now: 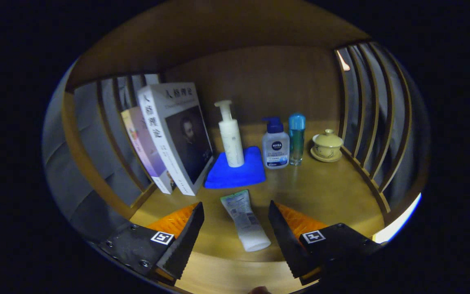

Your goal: Pull open the drawer, take out the items inside it, and place them on the countertop above the cabinet.

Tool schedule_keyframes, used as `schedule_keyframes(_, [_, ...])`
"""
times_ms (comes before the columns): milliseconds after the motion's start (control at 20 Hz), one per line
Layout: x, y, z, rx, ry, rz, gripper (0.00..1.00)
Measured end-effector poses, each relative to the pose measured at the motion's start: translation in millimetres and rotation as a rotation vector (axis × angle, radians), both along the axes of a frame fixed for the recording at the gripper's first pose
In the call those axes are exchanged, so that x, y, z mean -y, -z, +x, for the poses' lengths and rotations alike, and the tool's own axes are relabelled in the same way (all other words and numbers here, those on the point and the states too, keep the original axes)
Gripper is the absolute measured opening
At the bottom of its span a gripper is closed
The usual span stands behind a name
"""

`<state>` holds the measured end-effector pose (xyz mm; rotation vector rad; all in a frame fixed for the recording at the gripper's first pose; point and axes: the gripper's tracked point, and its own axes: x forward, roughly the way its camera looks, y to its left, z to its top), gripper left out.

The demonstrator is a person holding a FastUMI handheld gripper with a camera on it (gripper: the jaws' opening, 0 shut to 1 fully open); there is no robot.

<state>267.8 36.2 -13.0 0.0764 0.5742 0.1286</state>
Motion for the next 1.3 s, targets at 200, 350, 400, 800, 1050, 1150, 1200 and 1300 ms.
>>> schedule_keyframes(200, [-1.7,-20.2,-52.1,0.108,-0.018,0.012,0.98])
schedule_keyframes(350, [1.1,-28.6,-95.1,0.189,-0.017,-0.005,0.98])
schedule_keyframes(400, [-0.4,-28.7,-109.4,0.213,-0.018,-0.004,0.98])
schedule_keyframes(800, [1.1,-10.1,-204.1,0.402,0.009,-0.106,0.98])
schedule_keyframes(1050, [-22.3,8.4,-262.6,0.478,-0.033,-0.139,0.98])
schedule_keyframes(1150, [-19.6,12.6,-282.4,0.531,-0.007,-0.171,0.99])
schedule_keyframes(1200, [-22.5,19.4,-291.9,0.547,-0.002,-0.179,0.99])
schedule_keyframes(1300, [-28.5,37.5,-304.7,0.54,-0.01,-0.181,0.99])
